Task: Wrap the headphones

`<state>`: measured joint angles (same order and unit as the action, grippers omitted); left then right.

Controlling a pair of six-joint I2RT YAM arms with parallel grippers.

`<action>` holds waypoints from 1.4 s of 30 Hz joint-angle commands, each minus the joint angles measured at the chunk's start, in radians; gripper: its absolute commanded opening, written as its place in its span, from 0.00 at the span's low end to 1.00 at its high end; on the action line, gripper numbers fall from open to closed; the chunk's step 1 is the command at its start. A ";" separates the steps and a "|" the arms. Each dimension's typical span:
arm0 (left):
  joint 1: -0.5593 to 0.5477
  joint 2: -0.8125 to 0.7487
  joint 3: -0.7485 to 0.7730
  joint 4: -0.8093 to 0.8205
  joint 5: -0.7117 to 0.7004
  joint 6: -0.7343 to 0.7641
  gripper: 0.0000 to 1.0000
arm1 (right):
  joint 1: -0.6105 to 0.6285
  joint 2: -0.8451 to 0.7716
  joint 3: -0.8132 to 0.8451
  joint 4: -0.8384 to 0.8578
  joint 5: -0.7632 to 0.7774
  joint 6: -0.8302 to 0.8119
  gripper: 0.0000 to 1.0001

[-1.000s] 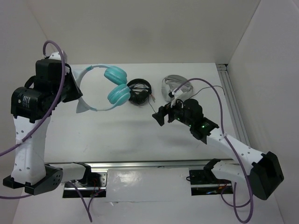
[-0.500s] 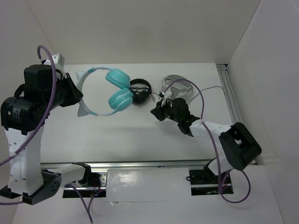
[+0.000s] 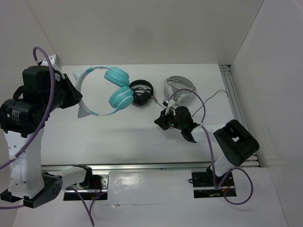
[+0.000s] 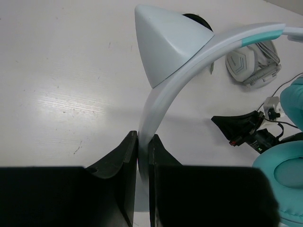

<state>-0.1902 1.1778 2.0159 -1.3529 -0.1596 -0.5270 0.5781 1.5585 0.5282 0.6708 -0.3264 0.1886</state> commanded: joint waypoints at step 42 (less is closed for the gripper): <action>-0.807 0.180 -0.743 0.549 -0.293 0.360 0.00 | 0.598 -0.586 0.584 -1.220 0.841 -0.284 0.00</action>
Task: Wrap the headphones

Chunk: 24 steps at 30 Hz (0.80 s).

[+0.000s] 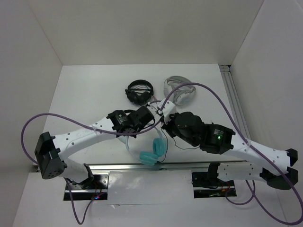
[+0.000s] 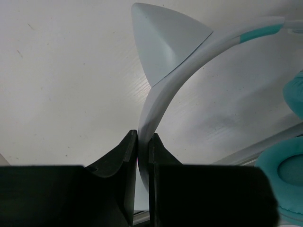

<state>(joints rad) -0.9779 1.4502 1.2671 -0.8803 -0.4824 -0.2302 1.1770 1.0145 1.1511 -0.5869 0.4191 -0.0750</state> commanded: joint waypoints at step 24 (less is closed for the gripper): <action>-0.111 -0.274 -0.074 0.155 0.271 0.141 0.00 | -0.079 -0.060 0.019 0.128 0.077 -0.013 0.00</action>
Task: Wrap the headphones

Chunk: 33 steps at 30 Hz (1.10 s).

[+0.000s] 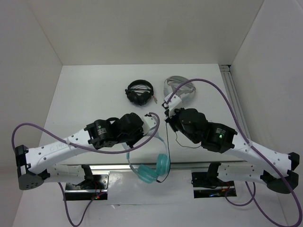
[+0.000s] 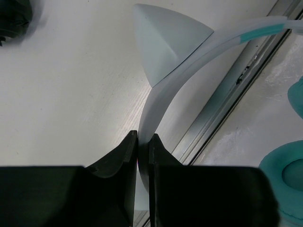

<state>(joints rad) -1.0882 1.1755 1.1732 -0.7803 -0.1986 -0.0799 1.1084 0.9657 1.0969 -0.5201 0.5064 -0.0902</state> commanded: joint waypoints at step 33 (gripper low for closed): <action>0.025 -0.074 0.000 0.096 0.217 0.025 0.00 | -0.291 0.166 0.141 0.100 -0.235 0.141 0.00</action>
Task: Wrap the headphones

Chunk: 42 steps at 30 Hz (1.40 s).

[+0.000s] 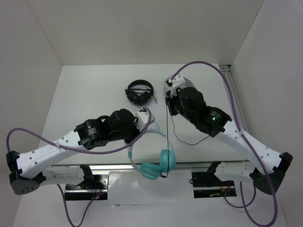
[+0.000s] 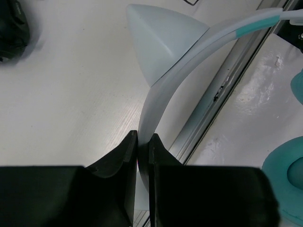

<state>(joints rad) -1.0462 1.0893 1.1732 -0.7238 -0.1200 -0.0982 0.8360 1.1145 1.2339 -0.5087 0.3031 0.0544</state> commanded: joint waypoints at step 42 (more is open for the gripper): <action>-0.017 -0.339 0.085 0.293 -0.300 -0.471 0.00 | -0.014 0.241 -0.540 1.172 -0.648 0.240 0.14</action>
<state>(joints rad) -1.0576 0.8040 1.2449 -0.6102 -0.2707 -0.4019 0.8108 1.2491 0.7277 0.3344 -0.2726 0.2264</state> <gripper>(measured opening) 0.220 0.121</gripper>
